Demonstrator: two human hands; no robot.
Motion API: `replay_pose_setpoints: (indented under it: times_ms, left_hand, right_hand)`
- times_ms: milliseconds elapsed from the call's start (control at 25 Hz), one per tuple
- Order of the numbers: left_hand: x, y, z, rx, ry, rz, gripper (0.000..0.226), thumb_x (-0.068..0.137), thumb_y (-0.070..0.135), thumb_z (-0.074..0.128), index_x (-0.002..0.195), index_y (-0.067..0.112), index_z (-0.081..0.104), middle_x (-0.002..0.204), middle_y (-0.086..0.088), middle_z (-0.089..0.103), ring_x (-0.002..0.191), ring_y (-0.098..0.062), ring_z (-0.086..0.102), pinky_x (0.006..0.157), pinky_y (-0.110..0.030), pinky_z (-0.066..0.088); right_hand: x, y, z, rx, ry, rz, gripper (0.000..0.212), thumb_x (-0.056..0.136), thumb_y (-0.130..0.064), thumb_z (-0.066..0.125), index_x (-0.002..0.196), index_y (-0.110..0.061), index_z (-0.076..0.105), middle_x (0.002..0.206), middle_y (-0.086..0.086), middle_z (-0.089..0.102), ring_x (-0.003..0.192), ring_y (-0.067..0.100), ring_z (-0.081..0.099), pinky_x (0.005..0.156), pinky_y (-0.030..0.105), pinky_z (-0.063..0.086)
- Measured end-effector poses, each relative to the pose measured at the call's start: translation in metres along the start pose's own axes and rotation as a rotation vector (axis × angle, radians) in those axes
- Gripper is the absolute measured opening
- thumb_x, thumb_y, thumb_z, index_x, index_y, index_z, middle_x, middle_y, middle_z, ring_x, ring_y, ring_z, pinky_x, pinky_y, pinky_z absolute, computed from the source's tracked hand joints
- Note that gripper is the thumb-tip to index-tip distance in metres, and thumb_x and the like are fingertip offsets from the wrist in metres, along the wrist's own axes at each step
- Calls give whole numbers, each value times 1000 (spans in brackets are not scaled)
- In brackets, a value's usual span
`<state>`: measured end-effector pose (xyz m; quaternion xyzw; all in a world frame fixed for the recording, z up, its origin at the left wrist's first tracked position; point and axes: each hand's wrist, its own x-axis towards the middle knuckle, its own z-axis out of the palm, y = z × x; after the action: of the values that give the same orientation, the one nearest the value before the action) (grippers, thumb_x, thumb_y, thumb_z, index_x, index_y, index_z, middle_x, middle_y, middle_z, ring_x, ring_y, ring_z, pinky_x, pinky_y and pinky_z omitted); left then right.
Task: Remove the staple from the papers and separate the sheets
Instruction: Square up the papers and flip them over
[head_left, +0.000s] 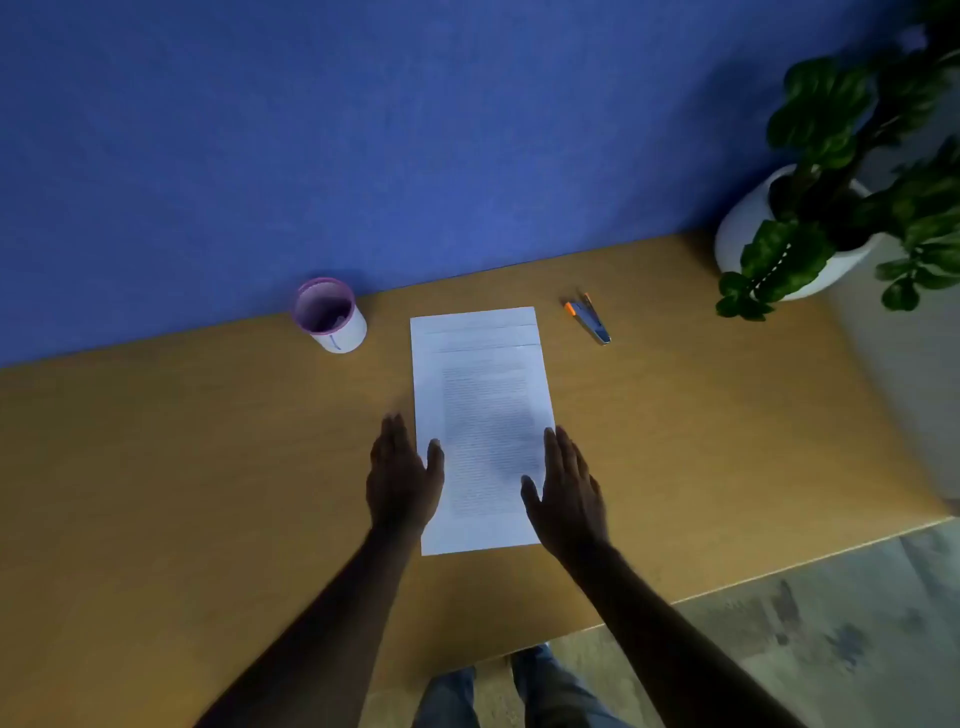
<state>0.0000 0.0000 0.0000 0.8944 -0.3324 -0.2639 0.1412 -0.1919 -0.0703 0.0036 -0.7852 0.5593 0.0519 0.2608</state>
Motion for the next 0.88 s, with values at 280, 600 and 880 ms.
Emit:
replay_pose_setpoints:
  times_ms: [280, 600, 880]
  left_hand:
    - [22, 12, 1, -203, 12, -123, 56, 102, 36, 53, 150, 9, 45, 155, -13, 49, 143, -33, 45, 114, -49, 44]
    - [48, 20, -12, -875, -57, -538, 13, 87, 11, 59, 75, 14, 61, 78, -8, 54, 79, -22, 45, 71, -34, 35]
    - [60, 18, -16, -945, -151, -578, 11, 95, 18, 68, 87, 11, 66, 76, -7, 56, 68, -19, 46, 64, -30, 40]
  right_hand:
    - [5, 10, 16, -37, -42, 23, 81, 104, -41, 54, 166, -15, 10, 175, 4, 11, 162, 23, 13, 127, 43, 27]
    - [2, 12, 22, -121, -48, -9, 79, 103, -40, 59, 165, -14, 18, 174, 7, 13, 162, 26, 11, 127, 45, 23]
    - [4, 15, 22, -151, -46, -37, 77, 103, -43, 58, 165, -14, 22, 174, 9, 16, 161, 29, 15, 125, 47, 28]
